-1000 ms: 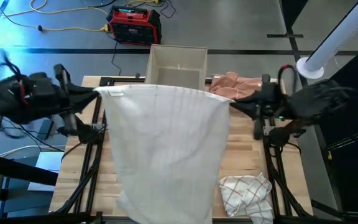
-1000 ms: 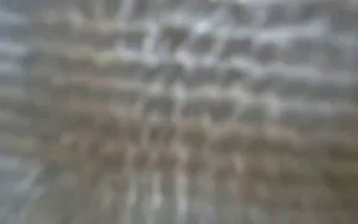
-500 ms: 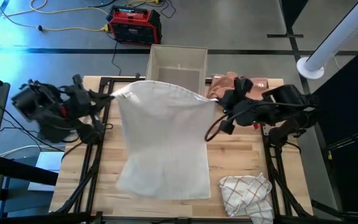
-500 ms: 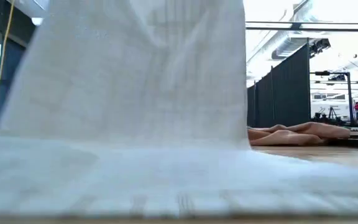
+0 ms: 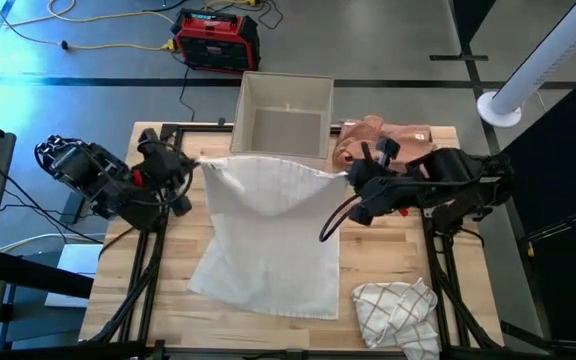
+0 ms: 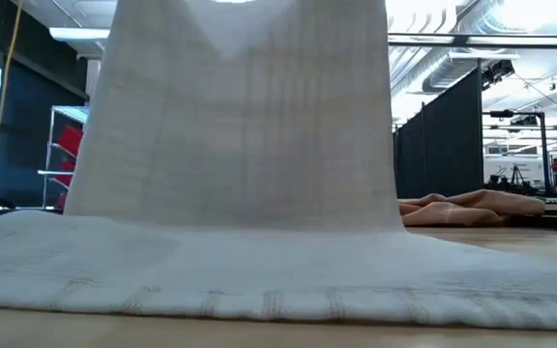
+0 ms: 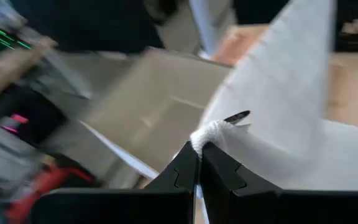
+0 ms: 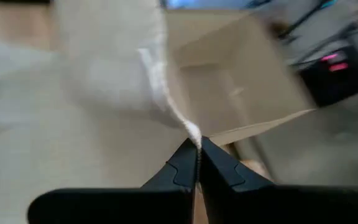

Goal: Fold towel
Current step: Fold the white striped towel

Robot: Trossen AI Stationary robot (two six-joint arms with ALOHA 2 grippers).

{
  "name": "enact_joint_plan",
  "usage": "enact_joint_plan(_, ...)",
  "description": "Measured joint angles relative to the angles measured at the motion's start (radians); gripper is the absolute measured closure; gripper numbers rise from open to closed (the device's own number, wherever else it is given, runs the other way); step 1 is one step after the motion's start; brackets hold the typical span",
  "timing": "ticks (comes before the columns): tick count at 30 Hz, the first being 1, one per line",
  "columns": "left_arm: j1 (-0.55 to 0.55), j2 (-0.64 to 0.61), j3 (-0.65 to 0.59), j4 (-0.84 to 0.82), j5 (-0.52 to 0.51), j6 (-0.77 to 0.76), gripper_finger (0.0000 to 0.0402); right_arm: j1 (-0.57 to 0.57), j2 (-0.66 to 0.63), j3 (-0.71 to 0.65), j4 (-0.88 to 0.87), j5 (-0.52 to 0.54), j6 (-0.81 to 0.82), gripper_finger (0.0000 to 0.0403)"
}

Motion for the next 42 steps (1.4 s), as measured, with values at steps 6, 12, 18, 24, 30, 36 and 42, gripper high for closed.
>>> enact_joint_plan(6,0.023,-0.011,0.0,0.113,-0.149,0.211,0.0402,0.067,-0.041,-0.001,0.014,0.259,-0.001,0.0403)
enact_joint_plan(12,0.031,-0.013,0.0,0.169,-0.178,0.316,0.0402,0.172,-0.087,-0.001,0.119,0.433,-0.024,0.0403)
enact_joint_plan(18,0.06,-0.014,0.0,0.165,-0.179,0.286,0.0402,0.255,-0.11,-0.001,0.107,0.534,0.031,0.0403)
enact_joint_plan(24,0.103,-0.014,0.0,0.165,-0.136,0.222,0.0402,0.207,-0.116,-0.001,0.002,0.217,0.226,0.0403)
enact_joint_plan(30,0.08,-0.014,0.034,0.165,0.215,0.115,0.0402,0.155,-0.116,-0.002,0.0,0.056,0.21,0.0403)
enact_joint_plan(36,0.034,-0.011,0.081,0.165,0.619,-0.093,0.0402,0.087,-0.129,-0.002,0.0,0.074,0.108,0.0403)
enact_joint_plan(42,-0.047,-0.002,0.081,0.143,0.974,-0.34,0.0402,-0.048,-0.13,-0.002,0.001,-0.105,-0.001,0.0403)
